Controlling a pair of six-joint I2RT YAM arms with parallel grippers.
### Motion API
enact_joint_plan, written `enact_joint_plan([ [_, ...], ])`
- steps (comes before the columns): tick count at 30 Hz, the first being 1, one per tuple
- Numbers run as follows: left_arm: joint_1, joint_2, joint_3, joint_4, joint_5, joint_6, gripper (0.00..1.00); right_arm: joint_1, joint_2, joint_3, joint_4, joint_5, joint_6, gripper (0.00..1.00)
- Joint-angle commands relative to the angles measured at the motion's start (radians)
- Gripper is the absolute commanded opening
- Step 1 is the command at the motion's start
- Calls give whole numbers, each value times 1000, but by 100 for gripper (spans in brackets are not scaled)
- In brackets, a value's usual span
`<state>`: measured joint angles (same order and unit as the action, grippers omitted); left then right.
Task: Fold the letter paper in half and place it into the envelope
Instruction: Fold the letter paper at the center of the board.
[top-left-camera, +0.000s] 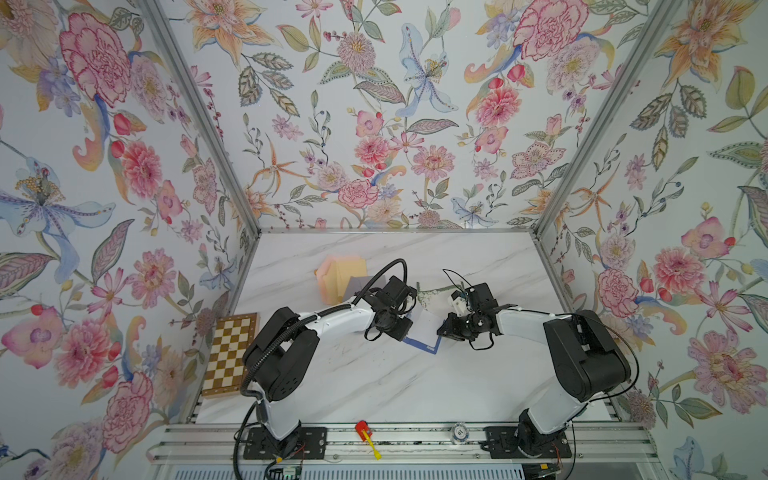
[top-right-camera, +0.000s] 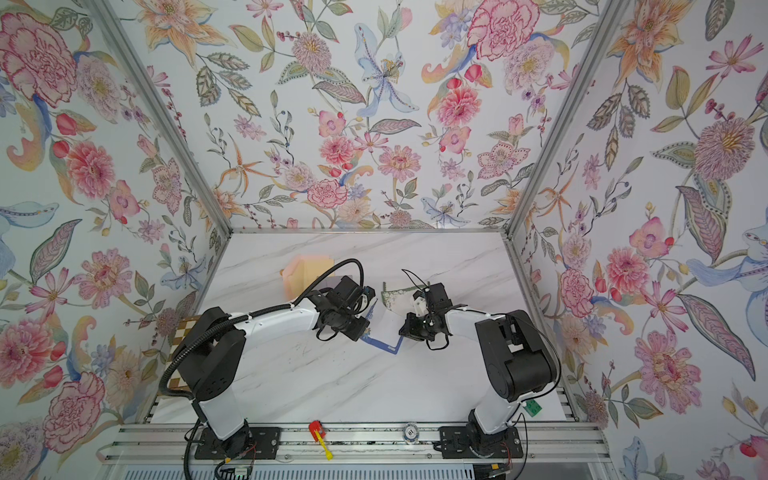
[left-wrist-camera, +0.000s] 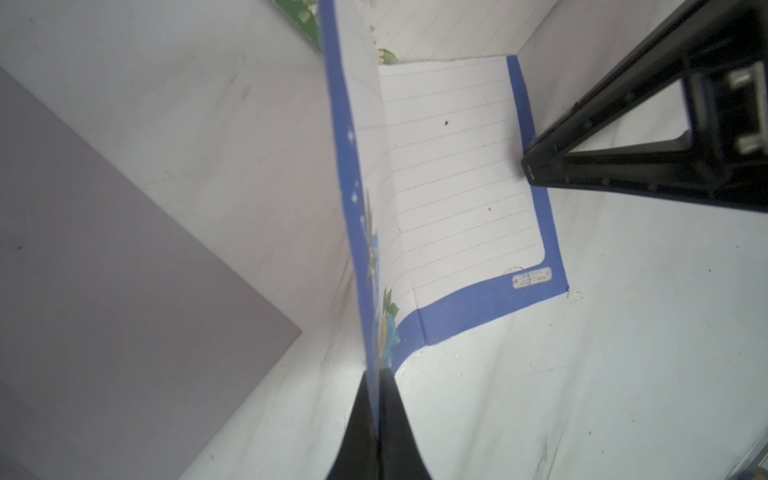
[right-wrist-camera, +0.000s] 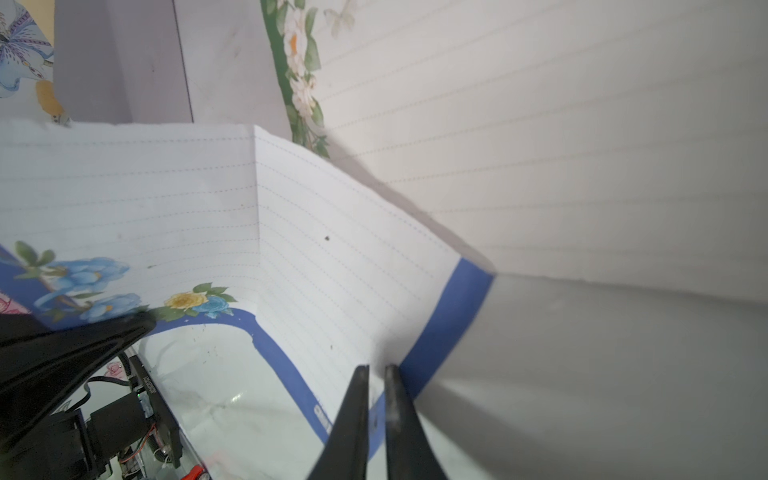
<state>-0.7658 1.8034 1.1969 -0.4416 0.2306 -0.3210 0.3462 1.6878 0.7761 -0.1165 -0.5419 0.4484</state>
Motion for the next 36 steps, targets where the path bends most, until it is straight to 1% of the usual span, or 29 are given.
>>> enact_joint_plan([
  [1,-3,-20,4,31,-2,-4,0,3,25,-16,37,8,29,12],
  [7,-4,-56,-43,117,34,-48,0,8,34,-56,83,3,61,12],
  [14,-10,-58,-87,185,74,-85,0,17,38,-95,112,-3,82,12],
  [23,-30,-42,-85,204,96,-41,0,19,41,-104,100,-7,73,12],
  [27,-39,-34,-86,205,87,-7,1,20,39,-104,96,-10,72,12],
  [29,-44,-32,-88,203,74,12,3,19,39,-104,95,-10,72,12],
  [36,-49,-40,-88,177,-32,67,5,19,40,-100,85,-16,68,12],
])
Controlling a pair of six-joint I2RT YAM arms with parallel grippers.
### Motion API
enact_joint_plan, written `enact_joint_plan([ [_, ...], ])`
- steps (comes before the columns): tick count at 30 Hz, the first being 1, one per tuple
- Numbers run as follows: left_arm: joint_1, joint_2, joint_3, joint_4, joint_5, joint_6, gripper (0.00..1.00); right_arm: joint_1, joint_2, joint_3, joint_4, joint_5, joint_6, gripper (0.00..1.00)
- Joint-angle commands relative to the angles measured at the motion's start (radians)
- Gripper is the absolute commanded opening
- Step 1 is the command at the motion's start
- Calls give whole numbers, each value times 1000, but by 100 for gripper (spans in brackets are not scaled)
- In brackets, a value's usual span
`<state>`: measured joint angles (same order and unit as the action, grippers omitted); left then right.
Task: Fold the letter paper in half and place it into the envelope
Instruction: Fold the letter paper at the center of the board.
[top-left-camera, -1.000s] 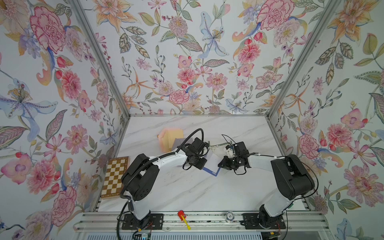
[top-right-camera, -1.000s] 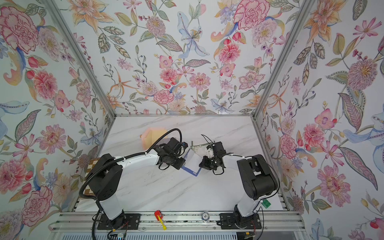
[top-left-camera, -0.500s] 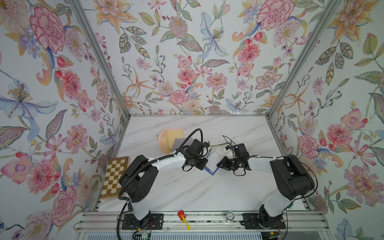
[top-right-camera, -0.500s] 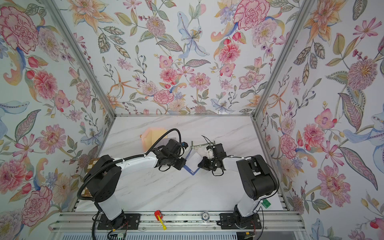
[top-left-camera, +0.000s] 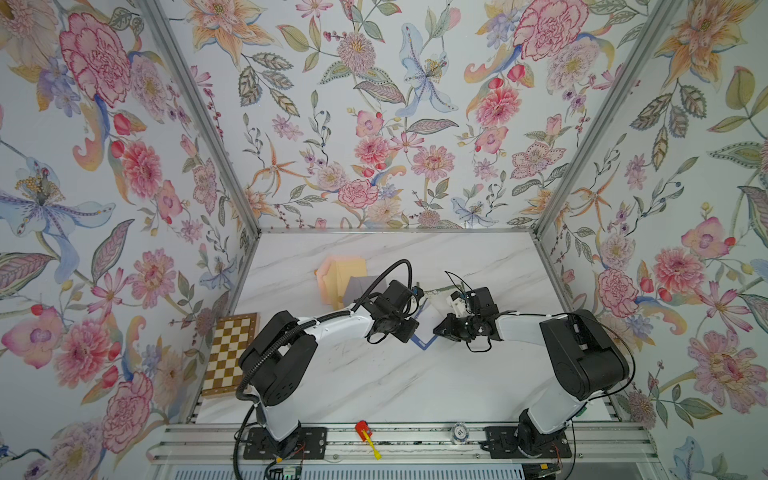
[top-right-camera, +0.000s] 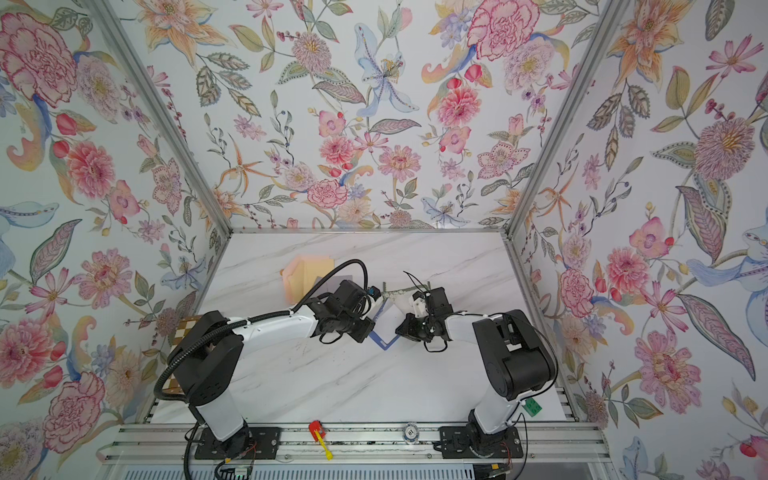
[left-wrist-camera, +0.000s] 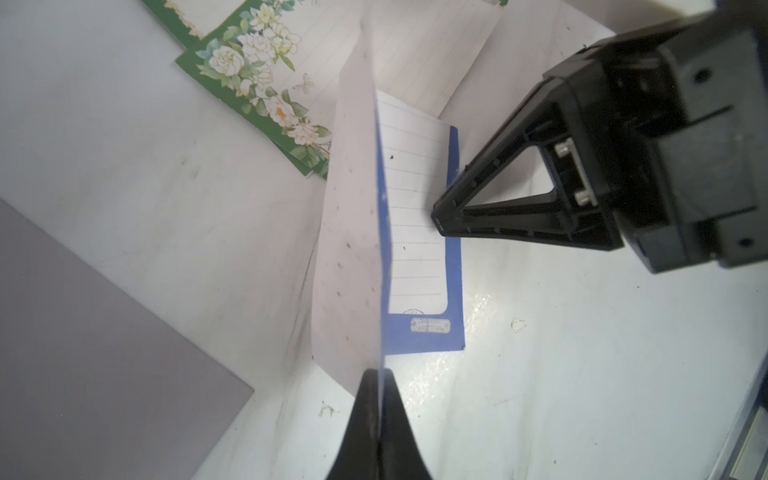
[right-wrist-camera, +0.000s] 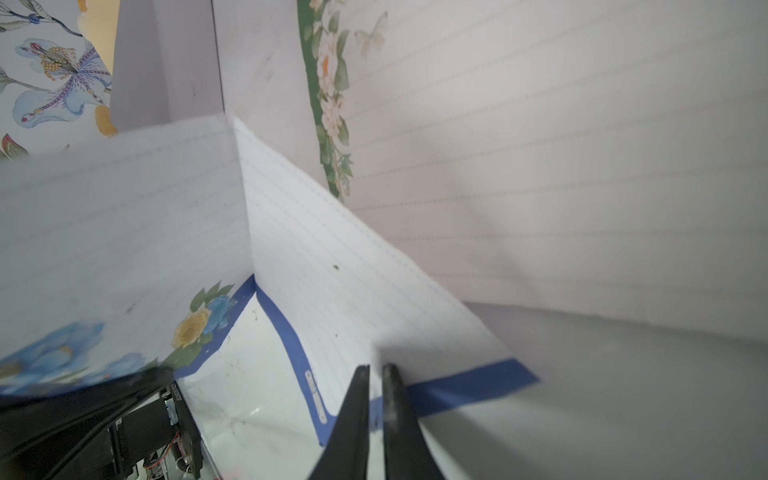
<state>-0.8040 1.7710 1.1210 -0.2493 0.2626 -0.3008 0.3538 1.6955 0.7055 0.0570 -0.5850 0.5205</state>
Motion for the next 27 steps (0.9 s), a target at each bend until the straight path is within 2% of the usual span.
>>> enact_joint_plan([
  [1,-11,-11,-15,-13,-74,51,5,12,33,-28,-88,25,-4,12],
  [13,-47,-91,-140,169,-68,191,5,10,45,-31,-78,5,-1,12],
  [16,-47,-92,-140,163,-83,179,5,10,41,-37,-60,-6,12,12],
  [27,-47,3,-99,164,-29,137,4,11,37,-86,58,-44,76,12],
])
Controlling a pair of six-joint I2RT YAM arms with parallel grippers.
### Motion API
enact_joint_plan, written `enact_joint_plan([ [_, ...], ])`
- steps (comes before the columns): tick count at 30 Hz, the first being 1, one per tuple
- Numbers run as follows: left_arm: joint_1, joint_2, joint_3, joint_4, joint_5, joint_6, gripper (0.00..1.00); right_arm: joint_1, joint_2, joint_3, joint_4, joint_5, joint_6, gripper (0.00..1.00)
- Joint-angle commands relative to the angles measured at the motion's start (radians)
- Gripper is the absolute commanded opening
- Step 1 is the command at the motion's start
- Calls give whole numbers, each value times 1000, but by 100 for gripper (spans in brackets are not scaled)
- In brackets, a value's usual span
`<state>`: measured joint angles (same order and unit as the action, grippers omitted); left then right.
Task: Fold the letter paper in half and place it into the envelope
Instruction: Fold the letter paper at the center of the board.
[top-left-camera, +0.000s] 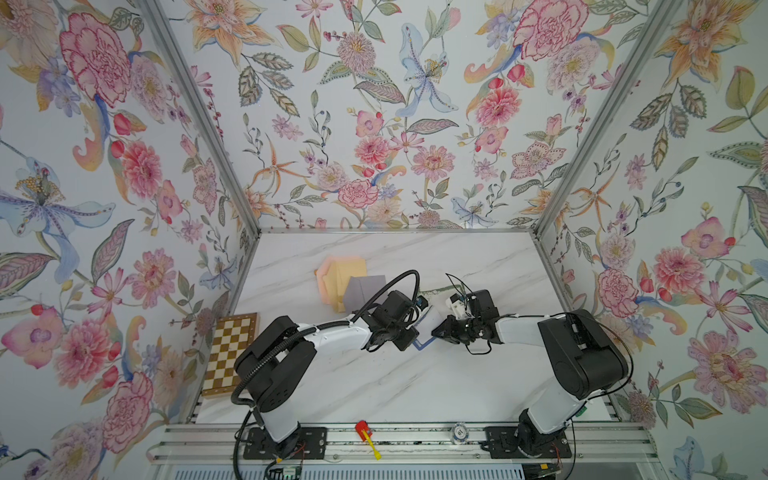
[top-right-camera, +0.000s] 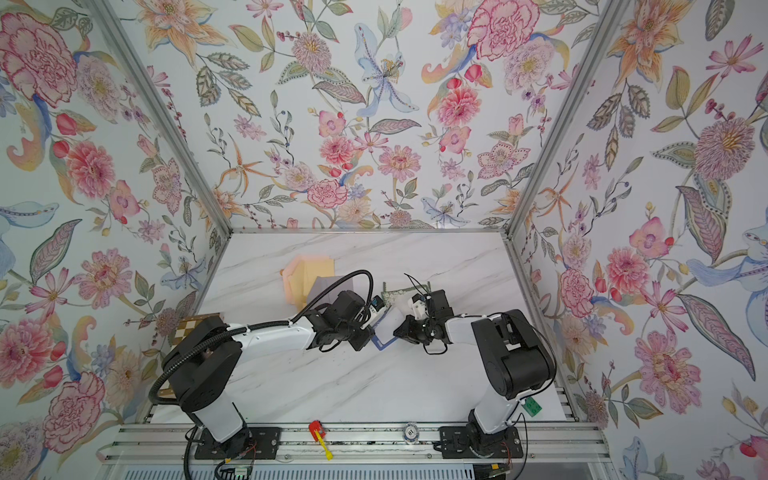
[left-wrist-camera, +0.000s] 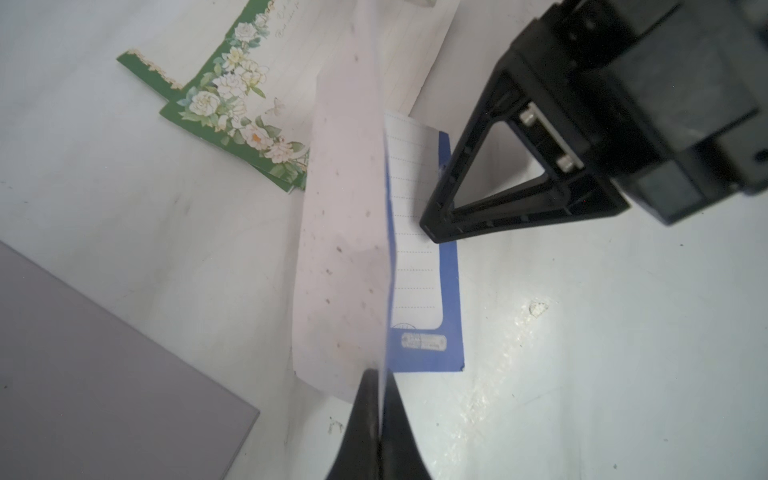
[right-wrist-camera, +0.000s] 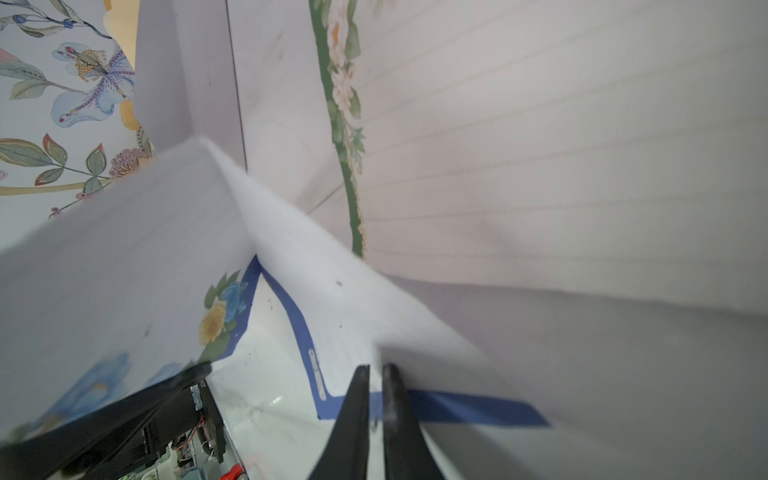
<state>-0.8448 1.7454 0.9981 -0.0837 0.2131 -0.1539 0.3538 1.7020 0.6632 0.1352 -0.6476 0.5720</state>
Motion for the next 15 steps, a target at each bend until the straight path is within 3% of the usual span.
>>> enact_joint_plan([
  [1,-7,33,25,-4,15,-6,4,13,26,-54,-2,17,30,12],
  [15,-39,98,69,-39,-73,36,1,27,-40,-149,232,9,150,13],
])
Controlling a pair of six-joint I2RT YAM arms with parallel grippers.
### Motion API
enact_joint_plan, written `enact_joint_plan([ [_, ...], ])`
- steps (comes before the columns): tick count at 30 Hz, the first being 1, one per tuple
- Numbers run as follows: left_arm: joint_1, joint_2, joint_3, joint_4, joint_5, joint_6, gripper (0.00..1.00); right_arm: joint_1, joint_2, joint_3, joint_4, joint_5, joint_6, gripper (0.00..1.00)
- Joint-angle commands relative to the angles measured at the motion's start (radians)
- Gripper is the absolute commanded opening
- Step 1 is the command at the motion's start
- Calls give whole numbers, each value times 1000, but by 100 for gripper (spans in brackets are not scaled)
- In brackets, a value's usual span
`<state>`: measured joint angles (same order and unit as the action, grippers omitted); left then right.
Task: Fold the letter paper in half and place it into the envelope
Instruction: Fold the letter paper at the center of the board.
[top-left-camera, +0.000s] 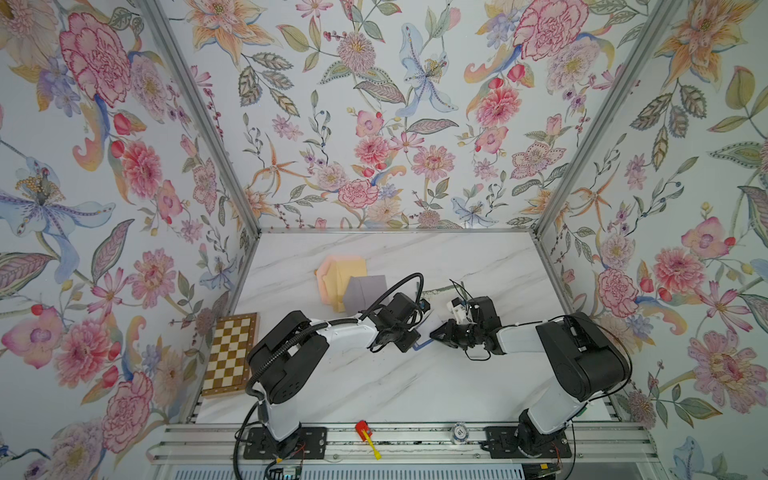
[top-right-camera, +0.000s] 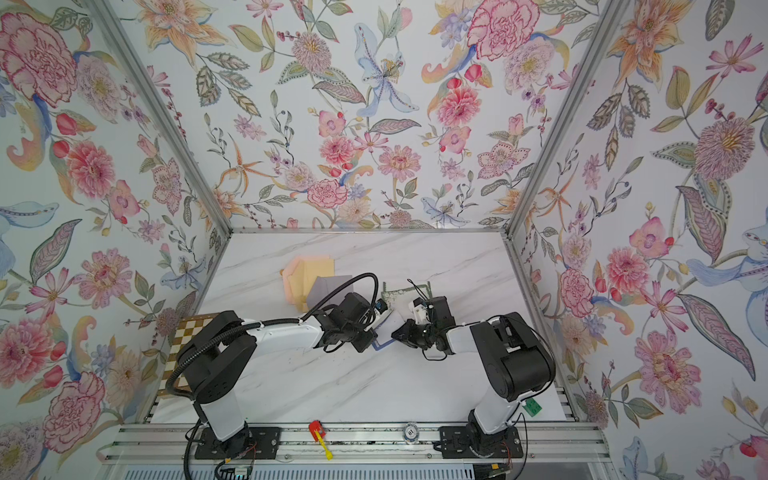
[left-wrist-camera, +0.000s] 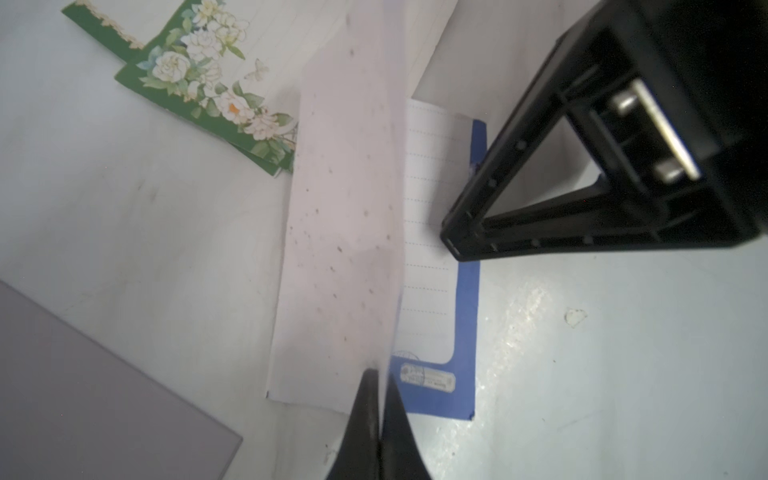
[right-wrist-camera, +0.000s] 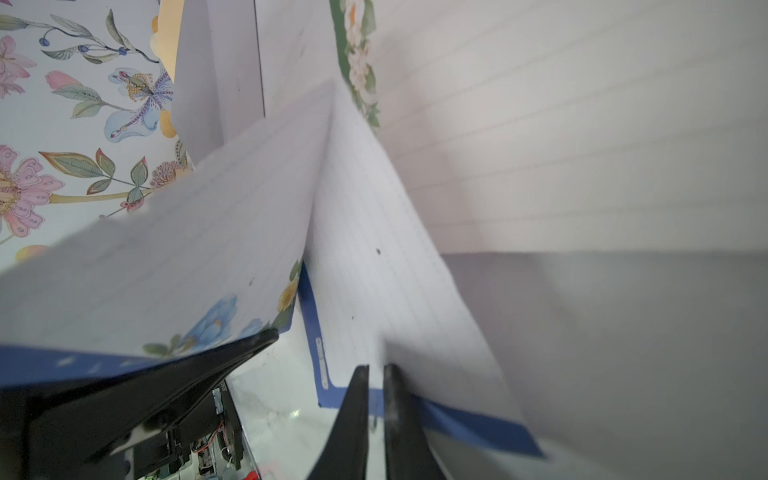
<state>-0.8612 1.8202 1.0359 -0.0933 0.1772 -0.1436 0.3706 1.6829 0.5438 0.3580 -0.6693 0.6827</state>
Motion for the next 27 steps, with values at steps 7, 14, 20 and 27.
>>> enact_joint_plan([
  [7,-50,46,56,-55,-77,92,1,6,-126,-4,-155,55,-4,21],
  [14,-66,62,61,-63,-122,153,0,-85,-230,90,-491,84,-140,24],
  [20,-75,68,70,-80,-134,216,0,-231,-278,198,-697,16,-293,26],
  [27,-107,50,79,-87,-135,329,0,-262,-160,438,-915,-79,-460,27],
])
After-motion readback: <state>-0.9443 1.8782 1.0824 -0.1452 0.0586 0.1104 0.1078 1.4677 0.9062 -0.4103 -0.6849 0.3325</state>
